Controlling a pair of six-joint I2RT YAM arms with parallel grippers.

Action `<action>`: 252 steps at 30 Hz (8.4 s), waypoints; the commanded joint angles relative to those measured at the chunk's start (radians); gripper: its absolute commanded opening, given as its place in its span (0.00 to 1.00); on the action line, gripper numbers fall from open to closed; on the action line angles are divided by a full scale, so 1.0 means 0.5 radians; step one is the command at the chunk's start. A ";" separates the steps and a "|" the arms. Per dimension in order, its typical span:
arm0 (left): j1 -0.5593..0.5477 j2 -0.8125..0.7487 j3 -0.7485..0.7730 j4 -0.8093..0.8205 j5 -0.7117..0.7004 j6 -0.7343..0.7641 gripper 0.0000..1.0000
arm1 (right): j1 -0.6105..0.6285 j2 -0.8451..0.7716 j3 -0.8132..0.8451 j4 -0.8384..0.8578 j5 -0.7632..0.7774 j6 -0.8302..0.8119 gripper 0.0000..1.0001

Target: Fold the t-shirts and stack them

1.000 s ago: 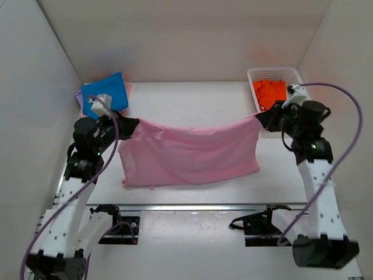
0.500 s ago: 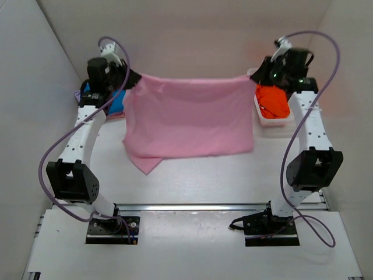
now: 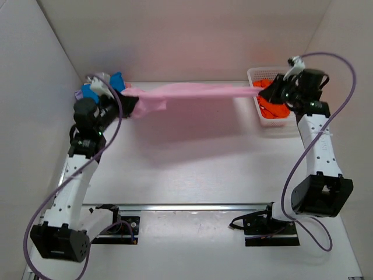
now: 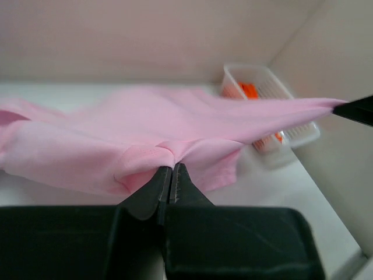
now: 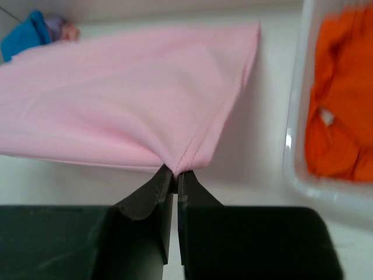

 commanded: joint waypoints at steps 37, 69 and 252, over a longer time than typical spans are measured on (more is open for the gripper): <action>0.039 -0.403 -1.564 0.065 -0.105 -0.395 0.04 | -0.010 0.171 -1.266 -0.119 -0.013 0.095 0.00; -0.114 0.677 -0.913 0.363 -0.421 -0.254 0.43 | 0.333 0.530 -0.799 0.206 0.272 0.218 0.01; -0.059 1.887 1.109 -0.880 -0.332 0.590 0.00 | 0.582 0.619 -0.421 0.032 0.938 0.635 0.00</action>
